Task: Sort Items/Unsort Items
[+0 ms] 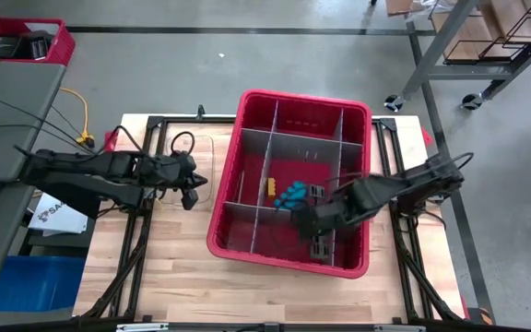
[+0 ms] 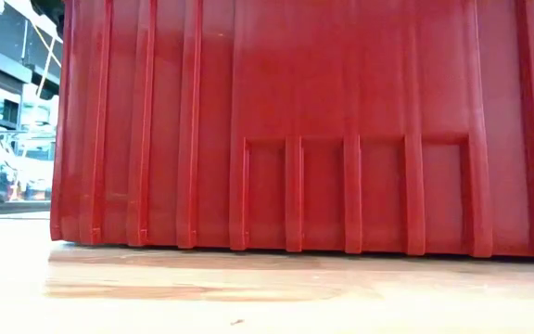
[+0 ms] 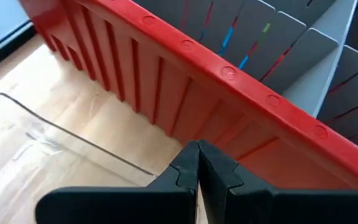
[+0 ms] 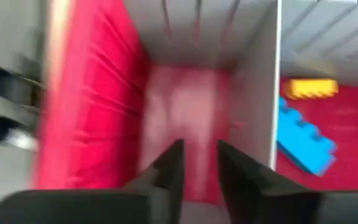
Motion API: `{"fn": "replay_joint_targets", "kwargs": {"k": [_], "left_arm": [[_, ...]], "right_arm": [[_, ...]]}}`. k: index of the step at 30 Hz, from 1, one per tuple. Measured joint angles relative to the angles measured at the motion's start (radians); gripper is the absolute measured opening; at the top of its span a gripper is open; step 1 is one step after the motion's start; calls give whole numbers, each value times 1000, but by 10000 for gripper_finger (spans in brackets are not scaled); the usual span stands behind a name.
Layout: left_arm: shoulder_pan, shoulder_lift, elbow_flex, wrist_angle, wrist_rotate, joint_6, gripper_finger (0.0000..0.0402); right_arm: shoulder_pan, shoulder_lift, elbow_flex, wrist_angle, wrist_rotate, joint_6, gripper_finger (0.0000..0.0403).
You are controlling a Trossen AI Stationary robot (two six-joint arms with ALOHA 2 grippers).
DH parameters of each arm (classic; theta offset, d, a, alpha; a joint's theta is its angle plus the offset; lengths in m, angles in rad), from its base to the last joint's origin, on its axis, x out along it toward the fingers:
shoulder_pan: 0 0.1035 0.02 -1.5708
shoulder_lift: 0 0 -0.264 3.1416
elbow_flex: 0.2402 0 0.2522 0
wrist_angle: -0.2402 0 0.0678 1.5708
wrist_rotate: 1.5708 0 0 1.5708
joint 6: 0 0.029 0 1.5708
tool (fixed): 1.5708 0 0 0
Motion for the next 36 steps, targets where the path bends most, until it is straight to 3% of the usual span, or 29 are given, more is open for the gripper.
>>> {"fn": "replay_joint_targets", "kwargs": {"k": [6,10,15,18,22,26,36], "left_arm": [[-1,26,0,10,60,-59,1],[-1,31,0,10,78,-70,1],[-1,32,0,10,70,-69,1],[-1,31,0,11,53,-69,1],[-3,31,0,9,52,-61,1],[-6,31,0,8,22,-60,1],[-6,31,0,8,11,0,1]], "right_arm": [[-13,76,56,-62,185,12,189],[-29,85,72,-70,178,11,237],[-66,94,70,-99,101,77,247],[-90,105,29,-87,94,98,248],[-120,105,-59,13,-18,105,248],[-131,104,-130,80,-19,156,242],[-152,97,-300,186,-138,278,81]]}}
